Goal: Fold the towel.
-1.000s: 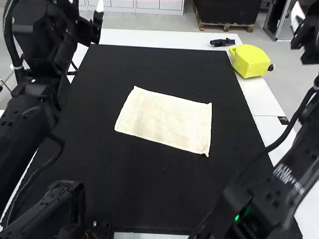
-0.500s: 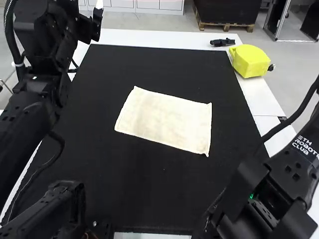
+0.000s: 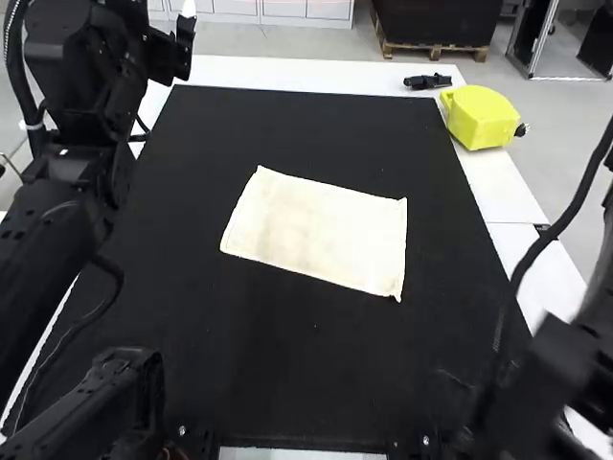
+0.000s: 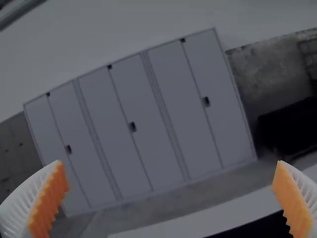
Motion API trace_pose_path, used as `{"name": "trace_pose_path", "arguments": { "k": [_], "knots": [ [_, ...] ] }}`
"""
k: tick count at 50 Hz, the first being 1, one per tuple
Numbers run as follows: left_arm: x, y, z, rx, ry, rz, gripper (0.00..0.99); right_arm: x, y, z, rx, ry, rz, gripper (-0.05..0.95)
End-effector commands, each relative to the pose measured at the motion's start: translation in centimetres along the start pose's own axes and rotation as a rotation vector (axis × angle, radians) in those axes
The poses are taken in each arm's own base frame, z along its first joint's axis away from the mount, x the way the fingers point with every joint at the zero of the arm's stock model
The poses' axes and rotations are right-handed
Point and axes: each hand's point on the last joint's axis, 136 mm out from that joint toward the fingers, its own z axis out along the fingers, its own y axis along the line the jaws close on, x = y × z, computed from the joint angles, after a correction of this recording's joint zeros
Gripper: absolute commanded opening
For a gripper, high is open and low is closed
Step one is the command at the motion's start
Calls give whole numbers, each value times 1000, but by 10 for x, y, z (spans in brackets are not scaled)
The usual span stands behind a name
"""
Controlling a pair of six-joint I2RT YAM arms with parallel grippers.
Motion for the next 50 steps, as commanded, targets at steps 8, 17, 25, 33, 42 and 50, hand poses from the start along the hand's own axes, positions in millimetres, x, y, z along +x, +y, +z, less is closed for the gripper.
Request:
{"name": "trace_pose_path", "arguments": {
  "k": [8, 17, 25, 33, 42, 50],
  "knots": [
    [-22, 8, -3, -21, -45, -11, 967, 57, 65, 17, -364, 198, 143, 910],
    [-14, 6, -3, -16, -27, -12, 967, 41, -19, 47, 81, -81, -89, 910],
    [-7, 5, -4, -24, -21, -14, 967, 61, -121, 46, 532, -86, -261, 910],
    [6, 8, -3, -62, 1, -26, 967, 93, -163, 55, 645, 0, -280, 910],
    [54, -6, 12, -42, 85, -29, 967, 168, -138, 92, 513, 189, -284, 910],
    [132, -40, 33, 47, 275, -79, 967, 260, -95, 101, 391, 410, -321, 910]
  ]
}}
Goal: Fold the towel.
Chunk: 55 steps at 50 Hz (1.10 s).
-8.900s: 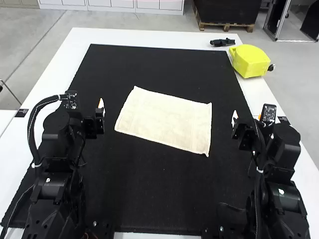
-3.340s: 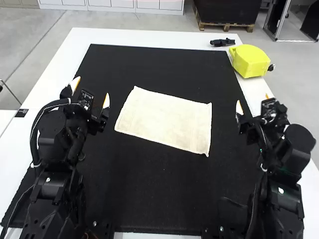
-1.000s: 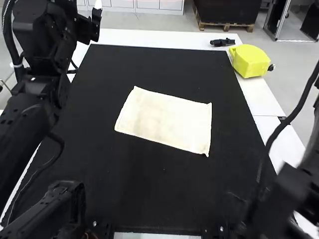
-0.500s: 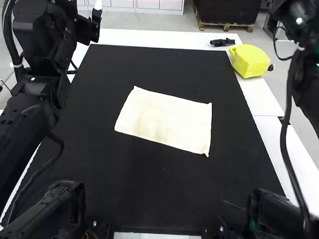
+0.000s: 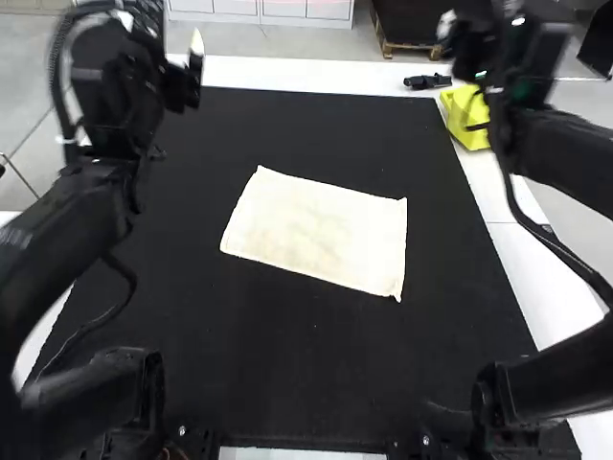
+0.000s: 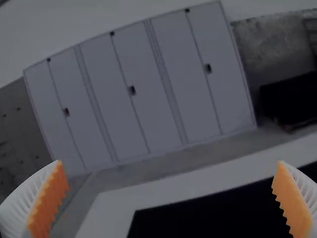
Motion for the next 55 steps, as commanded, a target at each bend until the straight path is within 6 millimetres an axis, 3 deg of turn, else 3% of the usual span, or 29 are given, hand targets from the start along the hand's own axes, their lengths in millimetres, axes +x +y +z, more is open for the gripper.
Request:
{"name": "trace_pose_path", "arguments": {
  "k": [1, 7, 15, 22, 26, 34, 43, 55],
  "knots": [
    [46, -22, 18, 60, 118, -48, 967, 38, 34, 2, -43, 81, -135, 910],
    [88, -34, 34, 87, 222, -51, 967, 77, 27, 12, -5, 165, -224, 910],
    [117, -41, 60, 88, 289, -47, 967, 125, 12, 31, 28, 277, -235, 910],
    [154, -50, 80, 92, 373, -39, 967, 161, 2, 49, 46, 354, -211, 910],
    [173, -57, 92, 99, 405, -30, 967, 174, 1, 58, 51, 381, -187, 910],
    [200, -79, 103, 146, 460, -12, 967, 203, 2, 68, 43, 450, -188, 910],
    [240, -123, 110, 239, 563, 11, 952, 262, -12, 76, 64, 616, -203, 910],
    [270, -141, 132, 259, 613, 0, 956, 287, -15, 64, 67, 686, -193, 910]
  ]
}}
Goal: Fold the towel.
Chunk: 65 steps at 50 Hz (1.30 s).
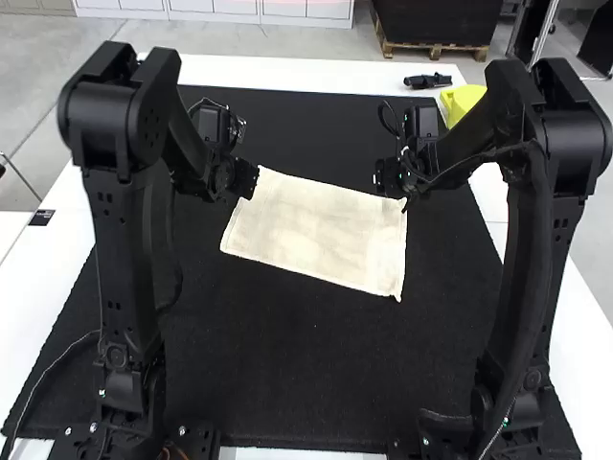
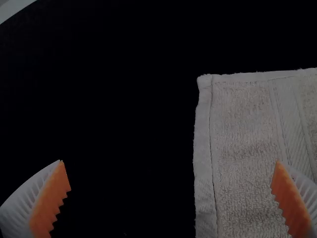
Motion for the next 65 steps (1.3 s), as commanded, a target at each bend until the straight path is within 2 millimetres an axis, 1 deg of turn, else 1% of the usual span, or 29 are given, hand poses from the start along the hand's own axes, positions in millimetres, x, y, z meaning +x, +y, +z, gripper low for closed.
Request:
{"name": "trace_pose_path", "arguments": {
  "k": [1, 5, 10, 12, 14, 18, 22, 27, 30, 35, 38, 44, 46, 49, 55, 62, 65],
  "knots": [
    [-17, 6, 15, -15, -23, -15, 954, -9, -11, -5, 20, -27, 28, 910],
    [-18, 6, 24, -7, -4, -45, 954, -2, -14, -5, 25, -12, 24, 910],
    [-30, 7, 33, -2, -29, -66, 952, 7, -22, -5, 36, 4, 18, 910],
    [-31, 5, 38, 2, -30, -66, 952, 9, -24, -5, 39, 8, 19, 910],
    [-36, 4, 44, 5, -39, -65, 952, 10, -27, -5, 44, 8, 25, 910],
    [-40, -4, 55, 20, -27, -66, 956, 13, -33, -5, 50, 14, 37, 910],
    [-35, -15, 65, 38, 1, -75, 959, 14, -38, -3, 55, 18, 42, 910],
    [-25, -32, 69, 64, 33, -83, 961, 13, -39, 2, 51, 19, 39, 910],
    [-21, -42, 70, 79, 44, -81, 959, 14, -34, 6, 24, 30, 40, 910],
    [-13, -54, 72, 96, 61, -91, 959, 26, -25, 16, -8, 73, 42, 910],
    [-8, -61, 75, 107, 71, -85, 957, 32, -23, 20, -15, 90, 44, 910],
    [-4, -63, 76, 110, 79, -88, 957, 45, -21, 28, -27, 131, 40, 910],
    [-4, -65, 76, 112, 80, -86, 957, 52, -20, 30, -35, 158, 42, 910],
    [-3, -66, 76, 114, 81, -83, 957, 56, -20, 32, -43, 180, 44, 910],
    [-7, -63, 77, 108, 68, -84, 957, 54, -25, 34, -35, 181, 49, 910],
    [-2, -62, 82, 113, 71, -90, 957, 59, -23, 33, -39, 192, 39, 910],
    [2, -57, 85, 116, 79, -111, 957, 60, -24, 33, -35, 193, 34, 910]
  ]
}}
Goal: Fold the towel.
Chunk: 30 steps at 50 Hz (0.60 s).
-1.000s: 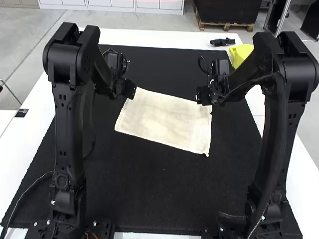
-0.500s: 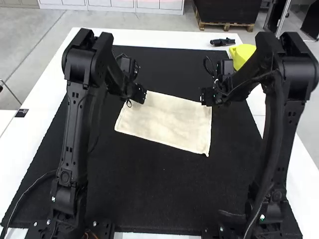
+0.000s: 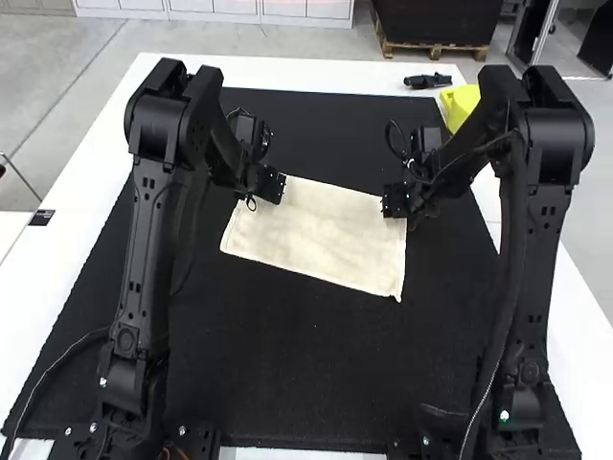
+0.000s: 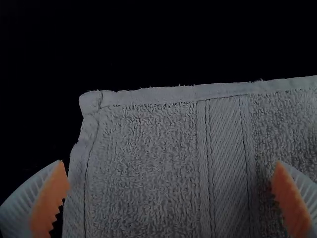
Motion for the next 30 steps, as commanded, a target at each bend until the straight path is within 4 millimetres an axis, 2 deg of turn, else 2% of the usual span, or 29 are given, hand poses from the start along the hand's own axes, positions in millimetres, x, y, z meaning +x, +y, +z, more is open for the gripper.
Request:
{"name": "trace_pose_path", "arguments": {
  "k": [1, 17, 25, 30],
  "knots": [
    [-4, 12, 8, 2, -13, -46, 957, -1, -7, 3, 1, -2, -3, 910],
    [15, 48, 9, -47, 29, -89, 959, 6, -12, 8, 10, 16, -24, 910],
    [28, 49, 8, -48, 54, -97, 957, 8, -11, 10, 21, 16, -26, 910],
    [32, 49, 8, -46, 59, -120, 874, 10, -14, 12, 28, 21, -18, 900]
  ]
}}
